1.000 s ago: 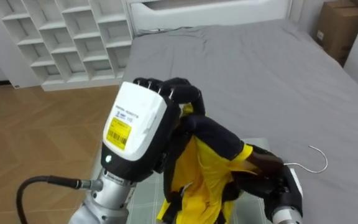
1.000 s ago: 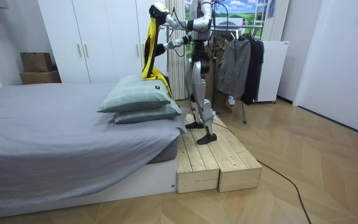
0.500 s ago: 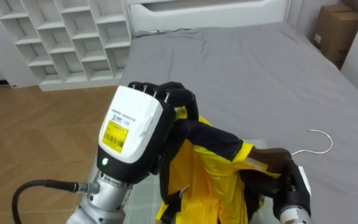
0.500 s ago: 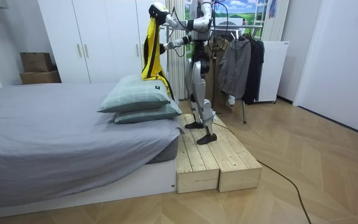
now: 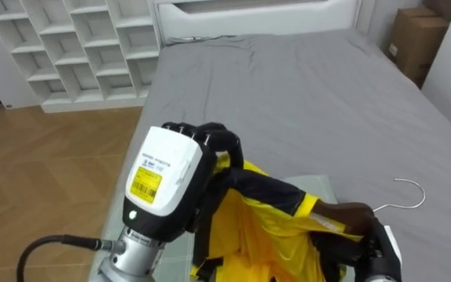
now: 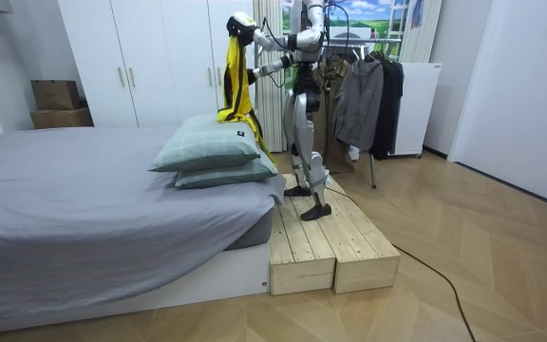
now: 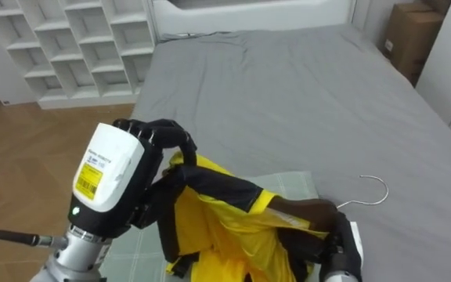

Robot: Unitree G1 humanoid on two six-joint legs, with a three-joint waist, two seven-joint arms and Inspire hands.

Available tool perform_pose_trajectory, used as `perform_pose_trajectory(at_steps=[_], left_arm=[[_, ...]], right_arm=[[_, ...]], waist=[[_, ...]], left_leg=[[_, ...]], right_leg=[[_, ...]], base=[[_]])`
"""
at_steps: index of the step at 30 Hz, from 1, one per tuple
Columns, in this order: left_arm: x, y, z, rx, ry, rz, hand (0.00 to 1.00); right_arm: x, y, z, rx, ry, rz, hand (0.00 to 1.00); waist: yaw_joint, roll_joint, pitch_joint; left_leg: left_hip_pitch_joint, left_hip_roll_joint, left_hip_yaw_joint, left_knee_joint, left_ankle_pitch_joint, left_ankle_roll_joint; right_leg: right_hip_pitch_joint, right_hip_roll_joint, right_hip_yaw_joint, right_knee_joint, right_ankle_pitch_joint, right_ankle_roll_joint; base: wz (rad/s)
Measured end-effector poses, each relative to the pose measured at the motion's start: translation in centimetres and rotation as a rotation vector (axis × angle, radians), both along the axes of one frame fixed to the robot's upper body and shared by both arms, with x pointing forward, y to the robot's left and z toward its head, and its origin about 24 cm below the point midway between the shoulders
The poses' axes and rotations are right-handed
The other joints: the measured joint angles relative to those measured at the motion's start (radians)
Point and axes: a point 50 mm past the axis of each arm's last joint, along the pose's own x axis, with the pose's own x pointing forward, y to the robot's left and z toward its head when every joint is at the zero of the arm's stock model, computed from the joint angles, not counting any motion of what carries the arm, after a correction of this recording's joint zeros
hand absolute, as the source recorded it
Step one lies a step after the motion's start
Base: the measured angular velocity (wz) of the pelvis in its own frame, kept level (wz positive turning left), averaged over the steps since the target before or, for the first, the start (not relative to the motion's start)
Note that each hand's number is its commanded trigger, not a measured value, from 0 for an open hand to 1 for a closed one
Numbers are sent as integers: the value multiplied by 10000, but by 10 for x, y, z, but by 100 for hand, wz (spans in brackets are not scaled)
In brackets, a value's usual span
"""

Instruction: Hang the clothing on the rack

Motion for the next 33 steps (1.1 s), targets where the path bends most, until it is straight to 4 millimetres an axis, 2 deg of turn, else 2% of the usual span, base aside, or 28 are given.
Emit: perform_pose_trajectory(at_steps=[1, 2, 4, 7, 12, 14, 18, 22, 28, 33], left_arm=[[-2, 4, -4, 27, 181, 140, 47], [-3, 6, -6, 22, 293, 223, 0], [-7, 12, -17, 226, 928, 498, 0], [-5, 16, -28, 491, 1585, 729, 0], [-5, 19, -37, 381, 2551, 846, 0], [-8, 20, -41, 115, 3043, 811, 0], [-8, 31, -62, -933, 4844, 1074, 0], [-10, 39, -84, -681, 6198, 1430, 0], [-18, 46, -118, -872, 8091, 1976, 0], [-19, 48, -125, -1646, 8845, 2101, 0]], right_arm=[[-1, -2, -3, -414, 118, 94, 100], [-2, -4, -4, -648, 213, 146, 100], [-11, -10, -9, -1361, 456, 226, 100], [-16, -11, -13, -1819, 674, 595, 100], [-20, -17, -16, -2578, 963, 981, 100], [-20, -20, -17, -2619, 1037, 944, 100], [-20, -26, -15, -2903, 1006, 895, 100], [-17, -29, -9, -3589, 806, 1136, 100], [-13, -30, 0, -4103, 464, 1474, 100], [-10, -27, 5, -4056, 272, 1867, 100]], waist=[[-47, -127, -35], [-106, -180, -56], [-132, -341, -114], [-142, -475, -121], [-209, -503, -105], [-241, -526, -72], [-251, -578, -34], [-414, -614, -14], [-434, -610, -17], [-428, -603, -22]], left_leg=[[9, 1, 20, -1, 0, 0], [19, 2, 20, -1, 0, 0], [75, 1, 38, -17, 0, 0], [95, 1, 93, -15, 0, 0], [108, 4, 115, -6, 0, 1], [95, 5, 113, 7, 0, 1], [93, -15, 119, -5, 2, 4], [55, -27, 118, -21, 2, 4], [42, -8, 122, -59, 1, 2], [71, -1, 133, -59, 1, 2]], right_leg=[[-1, 4, 7, -3, 0, 0], [4, 7, 7, -3, 0, 0], [24, 7, 40, 18, 1, -1], [24, 12, 176, 16, 1, -1], [36, 20, 256, -1, 0, 0], [38, 21, 260, -2, -2, 2], [26, 32, 282, -66, -2, 2], [23, 29, 290, -129, -2, 2], [-8, 57, 351, -138, -2, 2], [1, 59, 340, -107, 1, -2]], base=[[-4], [0], [0], [-5], [-3], [0], [-4], [0], [0], [0]])
